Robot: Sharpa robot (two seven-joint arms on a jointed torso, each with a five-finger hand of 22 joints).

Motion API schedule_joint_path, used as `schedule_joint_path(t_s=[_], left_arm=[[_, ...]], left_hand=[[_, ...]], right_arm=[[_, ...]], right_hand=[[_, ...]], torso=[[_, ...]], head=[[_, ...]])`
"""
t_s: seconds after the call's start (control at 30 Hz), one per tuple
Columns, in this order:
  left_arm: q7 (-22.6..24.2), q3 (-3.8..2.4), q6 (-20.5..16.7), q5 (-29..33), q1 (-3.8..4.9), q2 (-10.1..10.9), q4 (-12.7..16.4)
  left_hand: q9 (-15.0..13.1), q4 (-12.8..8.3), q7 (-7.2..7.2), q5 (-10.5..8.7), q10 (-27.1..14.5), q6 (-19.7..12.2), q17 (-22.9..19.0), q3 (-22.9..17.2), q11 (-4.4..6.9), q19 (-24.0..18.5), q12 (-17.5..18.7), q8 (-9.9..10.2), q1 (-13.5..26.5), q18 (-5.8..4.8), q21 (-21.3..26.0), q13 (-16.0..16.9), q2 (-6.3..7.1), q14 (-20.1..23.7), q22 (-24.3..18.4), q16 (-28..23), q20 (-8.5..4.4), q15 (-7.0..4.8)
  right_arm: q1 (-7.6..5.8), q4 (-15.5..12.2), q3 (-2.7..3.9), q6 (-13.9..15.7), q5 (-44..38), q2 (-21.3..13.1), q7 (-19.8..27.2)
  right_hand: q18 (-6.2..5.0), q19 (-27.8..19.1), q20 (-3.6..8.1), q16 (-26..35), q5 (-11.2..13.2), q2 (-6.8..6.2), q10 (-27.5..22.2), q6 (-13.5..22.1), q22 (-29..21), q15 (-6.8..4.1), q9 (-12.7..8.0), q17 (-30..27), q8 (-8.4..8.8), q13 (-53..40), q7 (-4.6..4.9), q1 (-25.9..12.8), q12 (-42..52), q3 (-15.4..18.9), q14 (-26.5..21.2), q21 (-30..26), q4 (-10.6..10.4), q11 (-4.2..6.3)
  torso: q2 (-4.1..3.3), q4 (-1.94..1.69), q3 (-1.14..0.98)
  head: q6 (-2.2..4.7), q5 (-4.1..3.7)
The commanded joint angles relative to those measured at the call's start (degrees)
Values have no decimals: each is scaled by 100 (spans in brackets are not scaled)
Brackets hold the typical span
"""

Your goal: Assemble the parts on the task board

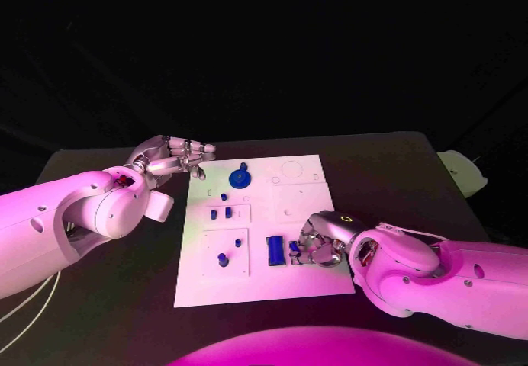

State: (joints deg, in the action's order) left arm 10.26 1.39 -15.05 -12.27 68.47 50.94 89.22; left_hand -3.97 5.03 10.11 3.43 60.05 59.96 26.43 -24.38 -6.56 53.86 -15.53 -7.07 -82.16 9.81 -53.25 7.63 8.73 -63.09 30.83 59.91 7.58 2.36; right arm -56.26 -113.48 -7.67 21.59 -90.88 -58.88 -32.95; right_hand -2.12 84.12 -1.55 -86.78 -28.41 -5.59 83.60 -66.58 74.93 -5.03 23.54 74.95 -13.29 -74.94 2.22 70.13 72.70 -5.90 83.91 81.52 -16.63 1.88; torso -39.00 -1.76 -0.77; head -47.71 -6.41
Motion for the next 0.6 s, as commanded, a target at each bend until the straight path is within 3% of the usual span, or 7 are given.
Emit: schedule_joint_path(t_s=[0.03,0.3,0.6], left_arm=[[11,-3,103,-14,2,-10,13],[-1,-3,102,-14,2,4,14],[5,-3,91,-14,2,7,18]], left_hand=[[-4,42,3,-2,-30,-36,-6,6,-3,-15,-17,-21,7,71,39,7,-55,49,-10,38,14,2],[-4,42,3,-2,-30,-36,-6,6,-3,-15,-17,-21,7,71,39,7,-55,49,-10,38,14,2],[-4,43,2,-2,-39,-40,-7,8,-3,-17,-24,-25,7,72,42,8,-52,53,-11,40,15,3]], right_arm=[[8,-1,-2,-91,-89,18,-18],[8,2,-2,-50,-123,34,-31],[8,19,-1,15,-147,46,-33]], right_hand=[[31,238,8,26,3,3,42,-52,1268,-7,10,818,-28,-372,4,-83,29,50,465,-36,-6,-6],[26,229,11,40,-218,53,37,-36,1261,-5,36,797,-48,-360,9,-424,4,257,460,-62,-7,-11],[15,208,6,61,175,115,18,-5,1247,-1,65,764,-68,-338,11,-782,-39,583,453,-118,-9,-16]], torso=[[-2,2,2],[-4,-1,1],[-1,0,1]], head=[[13,-2],[10,-32],[22,-55]])
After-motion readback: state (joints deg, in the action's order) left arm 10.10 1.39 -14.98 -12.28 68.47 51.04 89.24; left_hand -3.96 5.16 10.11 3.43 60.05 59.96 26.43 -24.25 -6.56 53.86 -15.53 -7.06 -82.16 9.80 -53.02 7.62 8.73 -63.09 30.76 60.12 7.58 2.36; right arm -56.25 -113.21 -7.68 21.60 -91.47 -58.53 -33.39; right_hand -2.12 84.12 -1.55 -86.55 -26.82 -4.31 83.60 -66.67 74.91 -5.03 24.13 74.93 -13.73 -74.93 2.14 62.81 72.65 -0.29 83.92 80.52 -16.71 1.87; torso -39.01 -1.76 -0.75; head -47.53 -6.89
